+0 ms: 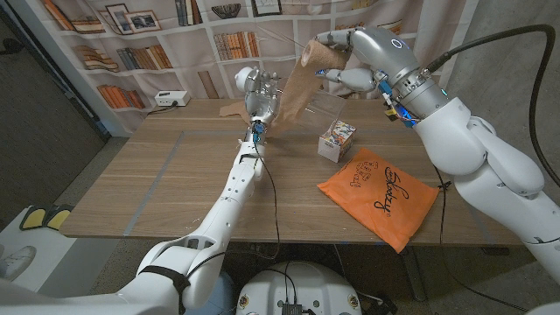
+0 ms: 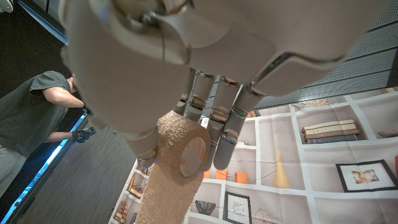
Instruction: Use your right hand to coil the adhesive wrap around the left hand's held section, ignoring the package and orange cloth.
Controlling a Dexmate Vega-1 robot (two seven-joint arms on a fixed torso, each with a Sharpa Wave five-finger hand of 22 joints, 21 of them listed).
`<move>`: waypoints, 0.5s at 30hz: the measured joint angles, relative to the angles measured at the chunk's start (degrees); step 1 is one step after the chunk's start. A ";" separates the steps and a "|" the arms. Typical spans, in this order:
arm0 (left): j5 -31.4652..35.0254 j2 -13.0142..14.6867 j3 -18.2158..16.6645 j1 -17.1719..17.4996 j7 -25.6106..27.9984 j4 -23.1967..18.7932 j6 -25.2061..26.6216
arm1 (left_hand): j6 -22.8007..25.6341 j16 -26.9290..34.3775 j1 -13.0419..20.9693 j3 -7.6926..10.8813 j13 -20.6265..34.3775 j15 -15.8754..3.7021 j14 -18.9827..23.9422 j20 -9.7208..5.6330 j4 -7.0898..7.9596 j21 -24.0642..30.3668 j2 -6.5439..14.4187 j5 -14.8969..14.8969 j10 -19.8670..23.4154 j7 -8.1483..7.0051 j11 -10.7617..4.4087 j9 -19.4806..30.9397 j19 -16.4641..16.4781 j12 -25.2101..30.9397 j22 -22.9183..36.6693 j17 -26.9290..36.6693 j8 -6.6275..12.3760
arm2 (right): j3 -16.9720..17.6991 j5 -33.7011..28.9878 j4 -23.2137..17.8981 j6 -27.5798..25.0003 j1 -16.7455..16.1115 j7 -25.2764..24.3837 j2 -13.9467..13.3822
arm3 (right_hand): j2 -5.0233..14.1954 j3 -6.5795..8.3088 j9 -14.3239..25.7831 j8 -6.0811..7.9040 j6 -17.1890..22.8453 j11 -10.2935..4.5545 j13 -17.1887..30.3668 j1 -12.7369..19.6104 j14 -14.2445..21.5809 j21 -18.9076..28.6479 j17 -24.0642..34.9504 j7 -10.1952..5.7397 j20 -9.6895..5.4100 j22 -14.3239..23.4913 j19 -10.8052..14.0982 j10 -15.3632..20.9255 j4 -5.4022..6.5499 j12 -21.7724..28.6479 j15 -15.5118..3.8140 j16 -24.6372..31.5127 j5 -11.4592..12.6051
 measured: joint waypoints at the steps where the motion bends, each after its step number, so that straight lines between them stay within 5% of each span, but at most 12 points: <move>1: -0.04 -0.04 -0.03 -0.04 -0.15 0.19 0.16 | 0.00 0.00 0.00 0.00 -0.04 0.00 0.00 0.00 0.00 0.00 0.00 0.00 0.00 0.00 0.00 -0.02 0.00 0.00 0.00 0.06 0.00 | -0.20 -0.03 0.05 -0.13 0.45 0.05 0.00 | 0.00 0.00 0.00 0.00 0.00 0.00 0.00 0.00 0.16 0.10 0.01 0.00 0.00 0.00 0.00 0.00 0.00 0.00 -0.03 -0.01 0.00; 15: -0.18 -0.69 -0.74 -0.54 -2.67 2.65 2.37 | 0.21 -0.22 0.01 -0.01 0.17 0.00 0.00 0.00 0.00 0.26 -0.01 0.01 0.32 0.02 0.32 -0.11 0.01 0.00 0.00 0.13 0.62 | -3.37 -0.41 2.75 -1.43 8.85 1.18 -0.78 | 0.01 0.00 -0.03 -0.01 0.00 0.01 0.02 -0.01 0.19 0.40 0.25 0.00 -0.24 0.01 -0.24 0.01 0.00 0.00 -0.06 0.08 -0.12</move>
